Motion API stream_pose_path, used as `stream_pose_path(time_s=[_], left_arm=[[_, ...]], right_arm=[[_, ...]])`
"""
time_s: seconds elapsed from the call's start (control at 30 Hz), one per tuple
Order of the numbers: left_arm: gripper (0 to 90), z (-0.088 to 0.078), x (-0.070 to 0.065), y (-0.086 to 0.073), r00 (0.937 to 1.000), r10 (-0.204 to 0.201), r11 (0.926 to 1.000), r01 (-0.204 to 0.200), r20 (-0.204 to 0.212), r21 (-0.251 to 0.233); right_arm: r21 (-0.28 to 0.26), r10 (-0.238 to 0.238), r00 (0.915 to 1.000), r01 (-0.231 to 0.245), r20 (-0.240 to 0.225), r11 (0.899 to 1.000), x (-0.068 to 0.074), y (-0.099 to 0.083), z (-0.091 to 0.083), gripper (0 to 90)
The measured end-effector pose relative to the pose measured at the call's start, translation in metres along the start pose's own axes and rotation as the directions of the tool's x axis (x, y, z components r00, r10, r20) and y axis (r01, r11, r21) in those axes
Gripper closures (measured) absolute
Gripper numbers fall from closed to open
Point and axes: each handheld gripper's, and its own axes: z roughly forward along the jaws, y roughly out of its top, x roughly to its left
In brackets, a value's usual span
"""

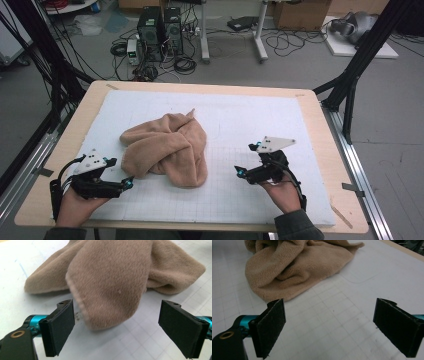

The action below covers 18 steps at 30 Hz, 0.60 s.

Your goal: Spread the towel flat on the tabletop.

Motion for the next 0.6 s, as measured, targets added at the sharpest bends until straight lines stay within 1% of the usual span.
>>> stream_pose_path(time_s=[0.03,0.07,0.1,0.13,0.17,0.2,0.23,0.27,0.3,0.33,0.37,0.4,0.43,0.47,0.5,0.53,0.57,0.6], left_arm=[[14.2,0.001,-0.001,0.002,1.0000,0.004,1.0000,-0.004,0.004,-0.001],[14.6,0.004,-0.003,0.005,0.9998,0.014,0.9999,-0.014,0.015,-0.003],[14.9,0.004,-0.003,0.005,0.9998,0.014,0.9999,-0.014,0.015,-0.003],[15.2,0.009,-0.004,0.008,0.9995,0.016,0.9999,-0.016,0.028,-0.004],[15.8,0.011,-0.004,0.009,0.9992,0.025,0.9997,-0.025,0.030,-0.001],[17.3,0.011,-0.004,0.009,0.9992,0.025,0.9997,-0.025,0.030,-0.001],[19.8,0.018,-0.004,0.011,0.9990,0.032,0.9995,-0.032,0.032,-0.001],[21.5,0.021,-0.003,0.011,0.9991,0.028,0.9996,-0.028,0.031,-0.003],[23.0,0.025,-0.003,0.011,0.9992,0.023,0.9997,-0.023,0.032,0.000],[25.0,0.025,-0.003,0.011,0.9992,0.023,0.9997,-0.023,0.032,0.000],[28.0,0.029,-0.002,0.011,0.9992,0.018,0.9998,-0.018,0.036,0.002],[31.2,0.036,-0.001,0.010,0.9992,0.017,0.9998,-0.018,0.036,0.013],[33.7,0.036,-0.001,0.010,0.9992,0.017,0.9998,-0.018,0.036,0.013],[35.7,0.040,-0.001,0.010,0.9994,0.016,0.9996,-0.016,0.030,0.021],[39.2,0.046,0.001,0.009,0.9994,0.011,0.9995,-0.012,0.033,0.030],[42.6,0.046,0.001,0.009,0.9994,0.011,0.9995,-0.012,0.033,0.030],[46.6,0.048,0.002,0.009,0.9996,0.009,0.9994,-0.010,0.028,0.034],[49.9,0.053,0.004,0.008,0.9995,0.009,0.9992,-0.010,0.032,0.038]], right_arm=[[0.005,-0.007,0.9998,0.007,-0.016,1.000,0.000,0.008,0.009,10.1],[0.006,-0.007,0.9996,0.007,-0.026,1.000,0.000,0.012,0.014,10.1],[0.005,-0.009,0.9993,0.009,-0.036,1.000,0.001,0.016,0.018,10.1],[0.006,-0.010,0.9990,0.010,-0.044,1.000,0.001,0.019,0.023,10.2],[0.008,-0.009,0.9987,0.009,-0.050,1.000,0.001,0.023,0.028,10.2],[0.008,-0.009,0.9987,0.009,-0.050,1.000,0.001,0.023,0.028,10.2],[0.010,-0.019,0.9980,0.020,-0.060,1.000,0.002,0.029,0.038,10.3],[0.020,-0.019,0.9977,0.020,-0.065,1.000,0.002,0.032,0.044,10.9],[0.026,-0.021,0.9968,0.023,-0.077,0.999,0.003,0.034,0.049,13.8],[0.027,-0.028,0.9956,0.031,-0.089,0.999,0.004,0.036,0.055,16.5],[0.031,-0.043,0.9942,0.046,-0.098,0.998,0.005,0.039,0.061,17.3],[0.037,-0.049,0.9937,0.053,-0.101,0.998,0.005,0.041,0.067,17.7],[0.043,-0.053,0.9925,0.058,-0.110,0.997,0.006,0.042,0.074,19.5],[0.055,-0.048,0.9904,0.055,-0.129,0.997,0.006,0.043,0.080,21.4],[0.057,-0.053,0.9891,0.062,-0.137,0.996,0.006,0.044,0.087,22.7],[0.057,-0.053,0.9891,0.062,-0.137,0.996,0.006,0.044,0.087,22.7],[0.079,-0.054,0.9855,0.067,-0.161,0.995,0.007,0.043,0.099,26.9],[0.092,-0.055,0.9840,0.072,-0.169,0.993,0.009,0.042,0.105,28.9]])
